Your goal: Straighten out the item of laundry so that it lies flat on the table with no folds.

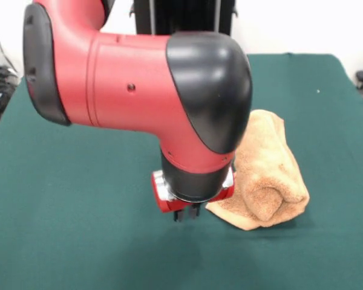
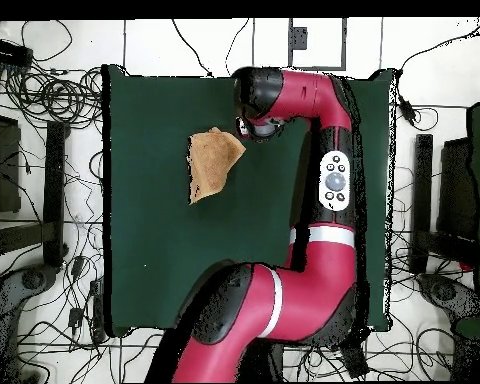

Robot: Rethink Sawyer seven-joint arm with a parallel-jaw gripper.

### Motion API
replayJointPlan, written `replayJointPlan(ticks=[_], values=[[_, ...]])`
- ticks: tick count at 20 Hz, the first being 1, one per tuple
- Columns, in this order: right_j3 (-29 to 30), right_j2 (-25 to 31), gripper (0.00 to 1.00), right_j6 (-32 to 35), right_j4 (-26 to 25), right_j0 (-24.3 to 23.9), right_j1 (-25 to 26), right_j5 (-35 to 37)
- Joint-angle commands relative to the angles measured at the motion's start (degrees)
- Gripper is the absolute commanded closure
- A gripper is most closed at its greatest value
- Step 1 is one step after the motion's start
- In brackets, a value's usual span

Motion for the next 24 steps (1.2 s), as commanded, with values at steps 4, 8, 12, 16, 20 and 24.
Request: replayJointPlan(ticks=[4, 8, 12, 16, 20, 24], values=[[4.5, 1.5, 0.00, 6.9, 2.1, 2.2, 0.9, -1.0], [5.0, 1.2, 0.00, 7.3, 2.3, 2.2, 0.7, -1.8], [5.2, 0.9, 0.00, 8.0, 2.4, 2.4, 0.5, -2.3], [6.7, 0.3, 0.00, 8.8, 3.0, 2.7, -0.7, -2.4], [8.5, -0.3, 0.00, 8.6, 3.8, 2.6, -2.0, -3.7], [9.1, -0.7, 0.00, 8.4, 4.5, 2.8, -2.8, -3.2]])
